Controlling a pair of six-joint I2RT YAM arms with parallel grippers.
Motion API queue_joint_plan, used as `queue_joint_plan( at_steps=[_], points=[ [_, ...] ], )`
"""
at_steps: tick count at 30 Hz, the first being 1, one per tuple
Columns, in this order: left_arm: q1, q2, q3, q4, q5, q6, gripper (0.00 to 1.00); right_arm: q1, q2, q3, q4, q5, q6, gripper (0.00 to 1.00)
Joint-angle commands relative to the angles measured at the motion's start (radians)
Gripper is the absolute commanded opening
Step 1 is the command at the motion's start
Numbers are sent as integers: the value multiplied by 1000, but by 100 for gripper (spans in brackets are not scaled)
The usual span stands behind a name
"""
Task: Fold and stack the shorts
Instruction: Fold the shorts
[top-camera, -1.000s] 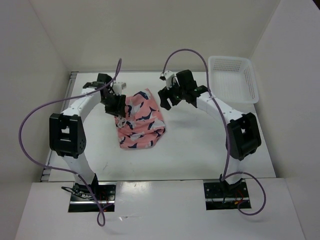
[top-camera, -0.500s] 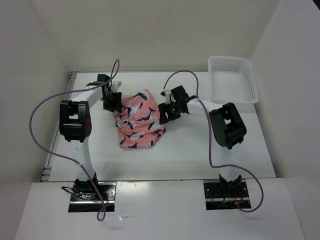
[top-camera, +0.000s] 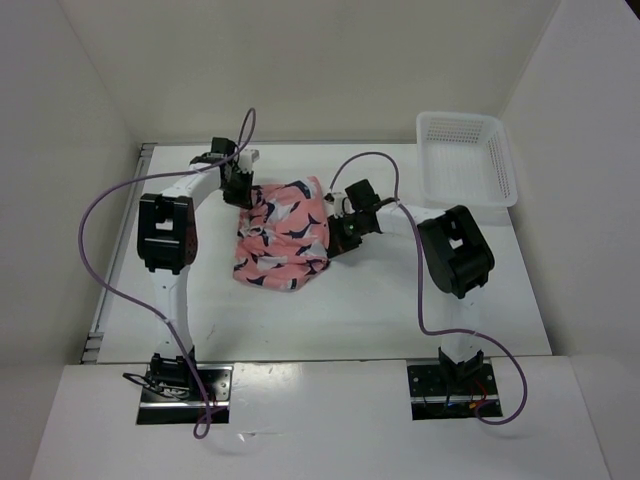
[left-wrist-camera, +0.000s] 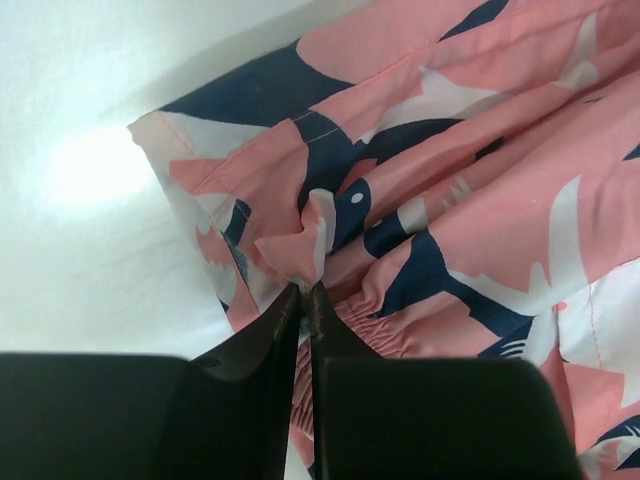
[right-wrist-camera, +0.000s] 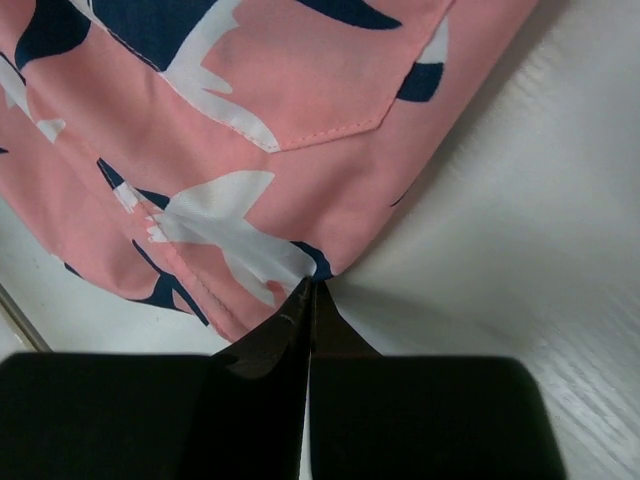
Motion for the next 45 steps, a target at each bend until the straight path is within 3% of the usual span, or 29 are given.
queue_joint_plan(
  at_steps=[1,7,12,14,16,18,19,20,23,26,31,33,34,37,40,45],
  points=[
    [-37,54,105,19,63,4,13,-36,-32,33,7,29,-47,0],
    [-59,85,166,10,53,4,13,-82,-41,107,-43,81,-138,4],
    [-59,30,84,28,28,4,16,-92,-81,107,-43,102,-175,11],
    [-59,10,50,39,28,4,38,-101,-106,118,-66,102,-210,23],
    [-59,0,50,48,16,4,47,-101,-119,127,-101,83,-230,38],
    [-59,-12,50,48,-21,4,62,-101,-156,127,-123,58,-242,45],
    [-59,-12,65,48,-35,4,65,-101,-172,127,-132,47,-243,56],
    [-59,-21,93,48,-47,4,76,-101,-210,127,-143,35,-243,61],
    [-59,-61,148,48,-75,4,81,-110,-274,127,-143,35,-227,68],
    [-59,-122,206,25,-95,4,89,-154,-356,154,-143,73,-198,85],
    [-22,-309,203,1,-95,4,91,-272,-483,174,-125,258,-209,92],
    [13,-416,167,-24,-95,4,91,-317,-535,174,-125,308,-254,94],
    [27,-453,141,-24,-95,4,99,-360,-552,153,-125,360,-278,95],
    [110,-604,-8,-45,-95,4,99,-467,-619,101,-125,459,-322,100],
    [223,-743,-204,-45,-84,4,99,-581,-664,79,-158,460,-333,100],
    [329,-935,-476,-15,-61,4,99,-602,-735,26,-213,518,-353,100]
  ],
)
